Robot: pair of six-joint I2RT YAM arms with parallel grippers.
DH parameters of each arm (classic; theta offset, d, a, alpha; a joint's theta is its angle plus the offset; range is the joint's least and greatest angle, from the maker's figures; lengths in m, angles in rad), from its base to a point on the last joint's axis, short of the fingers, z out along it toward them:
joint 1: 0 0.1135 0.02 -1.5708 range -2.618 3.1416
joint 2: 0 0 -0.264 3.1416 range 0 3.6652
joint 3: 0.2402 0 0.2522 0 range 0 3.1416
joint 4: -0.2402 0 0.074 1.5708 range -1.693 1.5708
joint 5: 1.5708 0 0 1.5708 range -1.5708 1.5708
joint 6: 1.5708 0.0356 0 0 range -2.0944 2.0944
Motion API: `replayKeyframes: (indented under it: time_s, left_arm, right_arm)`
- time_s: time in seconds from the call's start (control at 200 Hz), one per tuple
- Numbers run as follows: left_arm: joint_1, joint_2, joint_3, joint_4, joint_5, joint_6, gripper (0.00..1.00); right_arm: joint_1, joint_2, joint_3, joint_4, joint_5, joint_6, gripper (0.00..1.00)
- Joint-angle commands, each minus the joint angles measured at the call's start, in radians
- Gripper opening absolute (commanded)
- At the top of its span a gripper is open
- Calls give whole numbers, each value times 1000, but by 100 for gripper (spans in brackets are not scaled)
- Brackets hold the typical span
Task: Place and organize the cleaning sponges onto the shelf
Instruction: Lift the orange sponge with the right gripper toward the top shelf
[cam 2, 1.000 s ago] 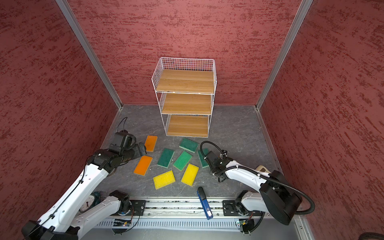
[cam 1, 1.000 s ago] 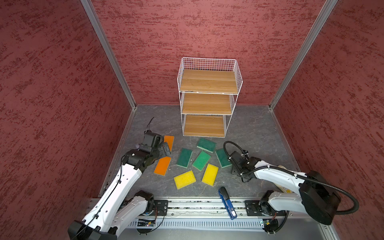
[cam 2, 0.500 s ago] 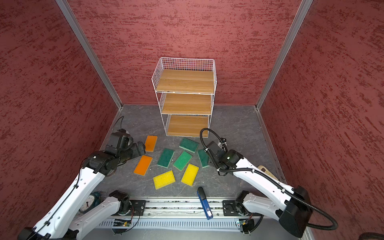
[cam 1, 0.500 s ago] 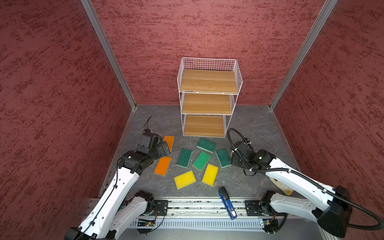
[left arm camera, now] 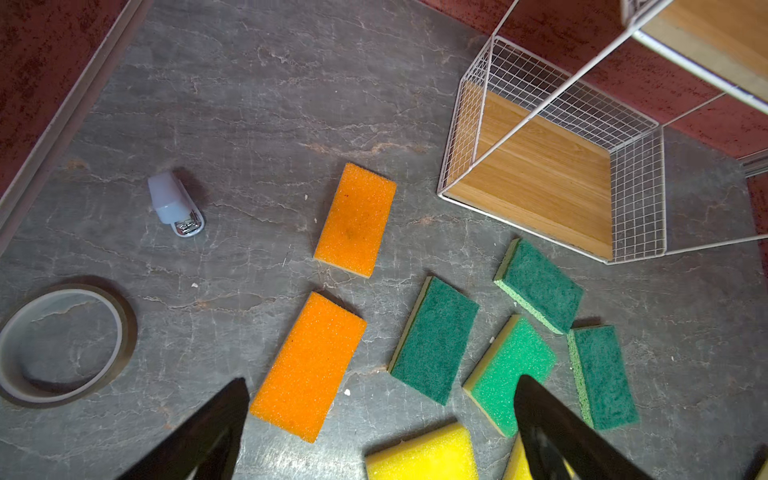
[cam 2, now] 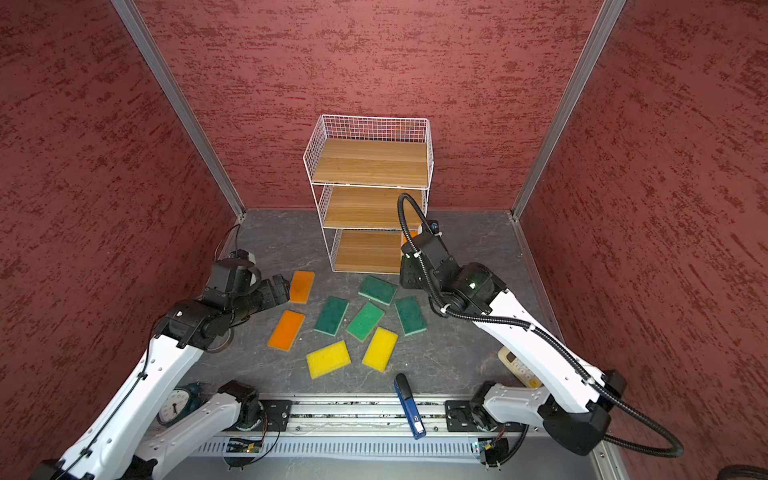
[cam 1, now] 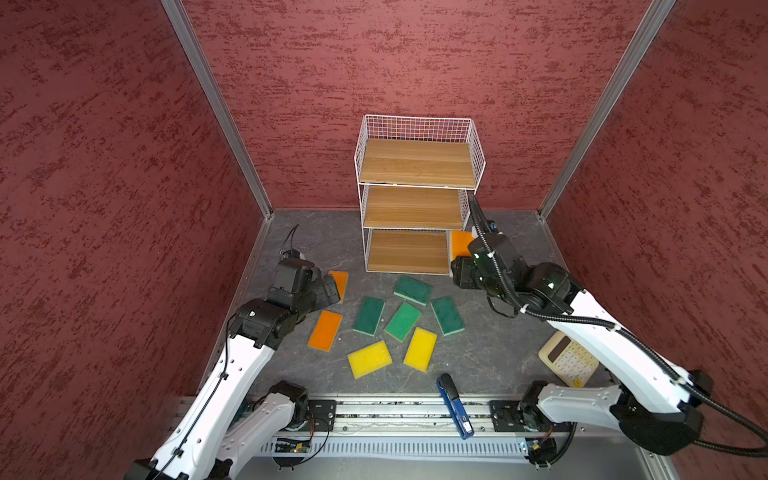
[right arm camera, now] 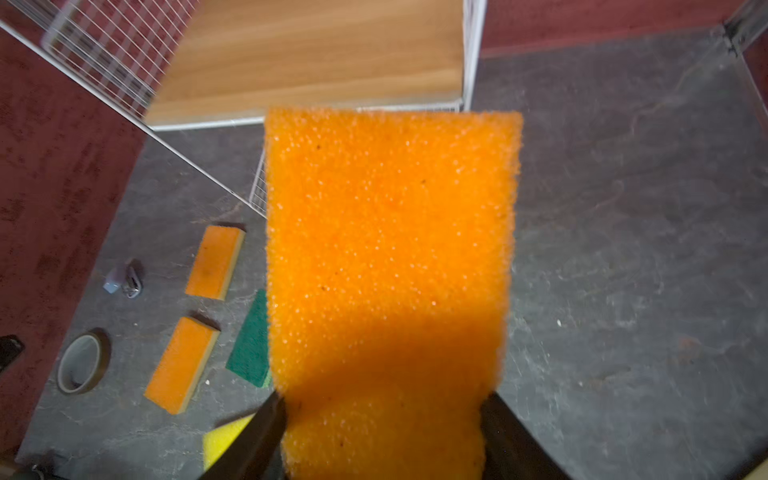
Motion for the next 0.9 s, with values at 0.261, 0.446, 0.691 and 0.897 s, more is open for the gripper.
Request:
replayKeyframes:
  time_s: [0.261, 0.446, 0.691, 0.897]
  left_arm:
    - [-18, 36, 59, 69, 8, 9, 100]
    - [-18, 83, 88, 88, 5, 30, 100]
    - [-17, 119, 124, 152, 59, 29, 100]
    - [-14, 134, 176, 161, 69, 68, 100]
  right_arm:
    - [7, 144, 352, -7, 52, -262, 60]
    - [6, 233, 517, 17, 97, -352, 61]
    - [-15, 437, 798, -30, 129, -432, 61]
    - [-76, 564, 974, -55, 85, -433, 61]
